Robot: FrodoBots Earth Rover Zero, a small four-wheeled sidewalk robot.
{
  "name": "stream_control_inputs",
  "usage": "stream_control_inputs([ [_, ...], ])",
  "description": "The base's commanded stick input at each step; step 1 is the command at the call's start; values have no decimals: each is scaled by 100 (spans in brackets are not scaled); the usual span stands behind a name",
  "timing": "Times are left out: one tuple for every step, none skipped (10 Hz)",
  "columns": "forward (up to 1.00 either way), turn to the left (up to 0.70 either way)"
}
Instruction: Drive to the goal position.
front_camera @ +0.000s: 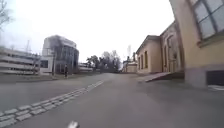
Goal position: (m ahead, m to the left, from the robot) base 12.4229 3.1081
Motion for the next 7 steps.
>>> stream_control_inputs([
  [100, -40],
  [100, -25],
  [100, -2],
  [100, 0],
  [100, 0],
  [100, 0],
  [100, 0],
])
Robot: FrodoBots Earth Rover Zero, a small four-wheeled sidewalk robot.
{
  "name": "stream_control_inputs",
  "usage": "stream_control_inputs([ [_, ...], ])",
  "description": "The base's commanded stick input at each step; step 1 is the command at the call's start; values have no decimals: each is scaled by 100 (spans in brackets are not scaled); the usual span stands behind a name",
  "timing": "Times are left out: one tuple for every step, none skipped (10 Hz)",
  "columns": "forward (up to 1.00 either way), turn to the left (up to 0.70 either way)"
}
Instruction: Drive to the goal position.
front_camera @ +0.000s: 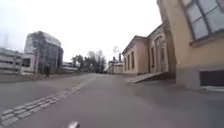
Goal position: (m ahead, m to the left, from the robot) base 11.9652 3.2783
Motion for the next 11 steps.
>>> stream_control_inputs([
  [100, 0],
  [100, 0],
  [100, 0],
  [100, 0],
  [100, 0],
  [100, 0],
  [100, 0],
  [100, 0],
  [100, 0],
  [100, 0],
  [100, 0],
])
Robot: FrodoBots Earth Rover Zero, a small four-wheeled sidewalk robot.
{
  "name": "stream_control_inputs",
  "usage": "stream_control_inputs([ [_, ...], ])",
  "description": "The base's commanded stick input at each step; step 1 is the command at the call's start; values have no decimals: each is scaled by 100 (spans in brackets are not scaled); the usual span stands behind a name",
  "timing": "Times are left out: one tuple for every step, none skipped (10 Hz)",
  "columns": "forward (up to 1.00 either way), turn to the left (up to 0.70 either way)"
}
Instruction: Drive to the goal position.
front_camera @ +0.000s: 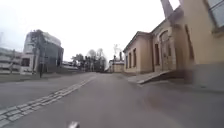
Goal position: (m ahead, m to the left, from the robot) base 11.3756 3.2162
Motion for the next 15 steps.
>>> stream_control_inputs([
  [100, 0],
  [100, 0],
  [100, 0],
  [100, 0],
  [100, 0],
  [100, 0],
  [100, 0],
  [100, 0],
  [100, 0],
  [100, 0],
  [100, 0],
  [100, 0],
  [100, 0],
  [100, 0],
  [100, 0],
])
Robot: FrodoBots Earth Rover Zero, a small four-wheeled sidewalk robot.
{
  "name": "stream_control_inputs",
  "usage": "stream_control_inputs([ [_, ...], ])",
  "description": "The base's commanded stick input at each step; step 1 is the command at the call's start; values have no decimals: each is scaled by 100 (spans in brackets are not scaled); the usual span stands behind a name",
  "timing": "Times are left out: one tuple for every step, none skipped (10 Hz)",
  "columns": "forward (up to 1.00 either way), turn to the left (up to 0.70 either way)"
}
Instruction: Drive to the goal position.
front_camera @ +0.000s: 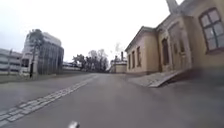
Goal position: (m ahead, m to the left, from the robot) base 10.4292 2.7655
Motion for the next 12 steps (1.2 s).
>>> stream_control_inputs([
  [100, 0],
  [100, 0],
  [100, 0],
  [100, 0],
  [100, 0],
  [100, 0],
  [100, 0],
  [100, 0],
  [100, 0],
  [100, 0],
  [100, 0],
  [100, 0],
])
